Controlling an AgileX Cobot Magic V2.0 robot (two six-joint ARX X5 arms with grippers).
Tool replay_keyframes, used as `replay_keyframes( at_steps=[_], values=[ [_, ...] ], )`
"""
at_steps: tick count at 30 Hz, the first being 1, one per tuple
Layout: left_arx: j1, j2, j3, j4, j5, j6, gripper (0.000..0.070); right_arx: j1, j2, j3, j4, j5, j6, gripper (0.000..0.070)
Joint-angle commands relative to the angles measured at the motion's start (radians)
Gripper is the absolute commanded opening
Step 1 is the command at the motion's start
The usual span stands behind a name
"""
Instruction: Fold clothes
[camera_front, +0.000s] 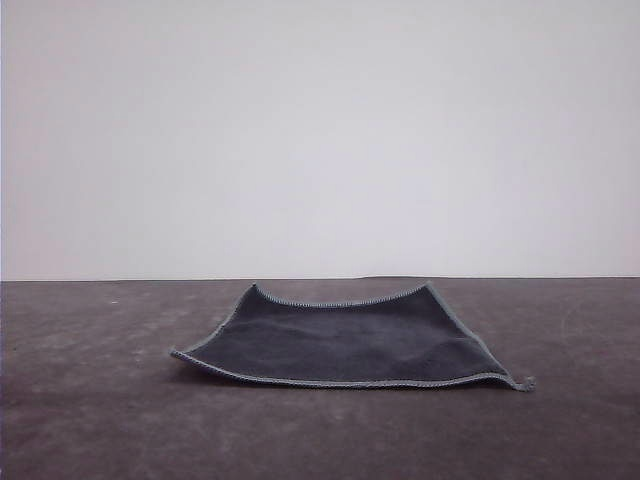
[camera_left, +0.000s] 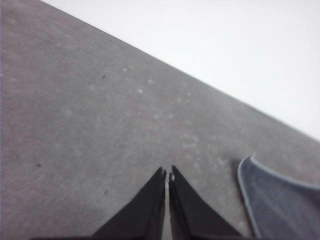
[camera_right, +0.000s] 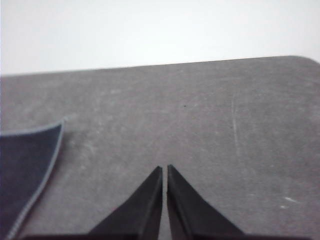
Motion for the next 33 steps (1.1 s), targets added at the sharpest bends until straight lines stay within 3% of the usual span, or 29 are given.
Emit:
replay_keyframes(
  at_steps=[1,5,10,15,23,27,33],
  values=[
    [0.000,0.000,-0.016,0.039,-0.001,-0.047,0.0000,-0.001,0.001,0.000,0.019,0.000,0.097,0.0012],
    [0.000,0.000,0.022,0.086,-0.004,-0.042,0.0001,-0.001,0.001,0.029,0.023,0.000,0.130,0.0009],
    [0.000,0.002,0.124,0.068,-0.021,0.041,0.0003,-0.001,0.002,0.131,0.000,0.000,0.133,0.0007],
    [0.000,0.050,0.306,-0.128,-0.025,0.079,0.0004,-0.001,0.026,0.290,-0.174,0.000,0.136,0.0007],
    [0.000,0.266,0.586,-0.489,-0.006,0.184,0.0003,0.000,0.171,0.510,-0.472,-0.031,0.112,0.0007],
    [0.000,0.384,0.662,-0.586,0.080,0.218,0.0003,0.000,0.280,0.568,-0.556,-0.102,0.052,0.0007],
    [-0.004,0.531,0.705,-0.638,0.209,0.249,0.0003,0.008,0.436,0.576,-0.548,-0.240,-0.023,0.0007]
  ],
)
